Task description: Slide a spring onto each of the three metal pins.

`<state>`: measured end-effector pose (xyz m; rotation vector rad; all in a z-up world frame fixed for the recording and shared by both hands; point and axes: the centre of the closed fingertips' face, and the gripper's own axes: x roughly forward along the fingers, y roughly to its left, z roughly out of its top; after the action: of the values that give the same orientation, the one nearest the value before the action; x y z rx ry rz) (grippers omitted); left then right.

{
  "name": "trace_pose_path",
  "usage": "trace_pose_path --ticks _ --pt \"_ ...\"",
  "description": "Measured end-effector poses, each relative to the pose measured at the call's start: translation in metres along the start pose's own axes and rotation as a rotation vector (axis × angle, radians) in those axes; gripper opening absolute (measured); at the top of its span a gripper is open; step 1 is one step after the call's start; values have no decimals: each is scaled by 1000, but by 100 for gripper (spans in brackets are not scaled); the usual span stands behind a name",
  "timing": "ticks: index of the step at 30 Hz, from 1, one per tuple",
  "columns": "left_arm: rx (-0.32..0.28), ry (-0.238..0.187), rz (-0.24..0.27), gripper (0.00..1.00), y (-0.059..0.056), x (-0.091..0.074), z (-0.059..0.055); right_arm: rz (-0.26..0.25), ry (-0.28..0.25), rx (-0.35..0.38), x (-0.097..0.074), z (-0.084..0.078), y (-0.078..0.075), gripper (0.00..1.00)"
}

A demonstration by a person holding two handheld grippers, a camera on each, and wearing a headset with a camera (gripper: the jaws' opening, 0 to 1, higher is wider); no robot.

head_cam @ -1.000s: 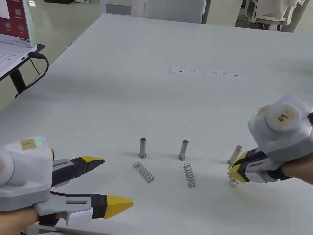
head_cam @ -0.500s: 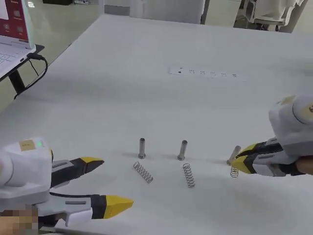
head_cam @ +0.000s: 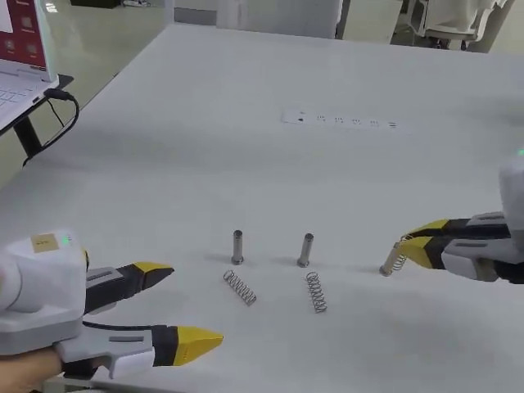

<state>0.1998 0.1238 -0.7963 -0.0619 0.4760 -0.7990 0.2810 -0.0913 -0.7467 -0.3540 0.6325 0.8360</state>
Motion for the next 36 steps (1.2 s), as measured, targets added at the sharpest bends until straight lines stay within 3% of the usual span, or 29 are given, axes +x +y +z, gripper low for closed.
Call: trace_pose_path --ticks 3,9,19,36 --pt "-1 0 1 69 0 0 0 -13 -46 26 -2 7 -5 8" --pt "-2 -1 3 69 1 0 0 -48 -76 44 1 9 -15 8" --pt "-5 0 3 69 1 0 -1 -68 -79 59 9 8 -25 8" --pt "-11 -1 5 69 1 0 -1 -65 -55 69 16 1 -29 8"
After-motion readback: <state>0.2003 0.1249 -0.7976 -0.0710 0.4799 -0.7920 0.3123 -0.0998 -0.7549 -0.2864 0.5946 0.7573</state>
